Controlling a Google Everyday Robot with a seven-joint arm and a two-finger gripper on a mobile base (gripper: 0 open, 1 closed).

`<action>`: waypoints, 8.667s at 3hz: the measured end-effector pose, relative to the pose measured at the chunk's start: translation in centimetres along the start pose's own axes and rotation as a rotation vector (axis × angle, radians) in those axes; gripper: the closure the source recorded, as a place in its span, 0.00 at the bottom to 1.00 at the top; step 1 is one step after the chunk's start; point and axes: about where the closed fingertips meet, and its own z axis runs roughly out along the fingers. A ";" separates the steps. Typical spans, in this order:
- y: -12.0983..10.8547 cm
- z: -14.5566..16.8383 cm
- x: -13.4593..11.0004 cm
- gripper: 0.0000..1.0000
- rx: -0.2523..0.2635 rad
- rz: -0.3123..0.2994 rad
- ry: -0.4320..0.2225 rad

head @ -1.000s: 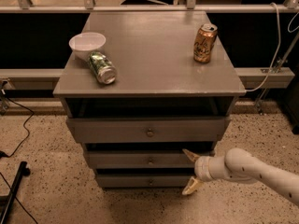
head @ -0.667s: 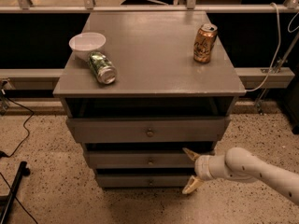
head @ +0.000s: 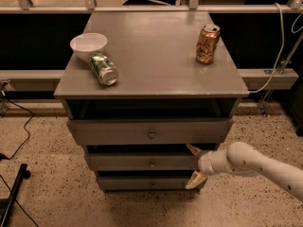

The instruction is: Open middle drawer

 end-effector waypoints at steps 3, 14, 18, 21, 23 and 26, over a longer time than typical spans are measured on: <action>-1.1 2.4 0.9 0.18 -0.069 -0.010 -0.013; 5.9 -0.5 1.6 0.00 -0.159 -0.017 0.051; 12.6 -3.2 -1.0 0.45 -0.367 -0.026 0.036; 9.9 -8.0 -6.8 0.00 -0.309 -0.136 0.154; 3.8 -5.8 -6.3 0.00 -0.172 -0.138 0.206; 0.8 -2.7 -0.2 0.61 -0.096 -0.030 0.192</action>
Offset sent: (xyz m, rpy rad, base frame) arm 0.0291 0.0024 -0.0177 0.0010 0.0476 0.0593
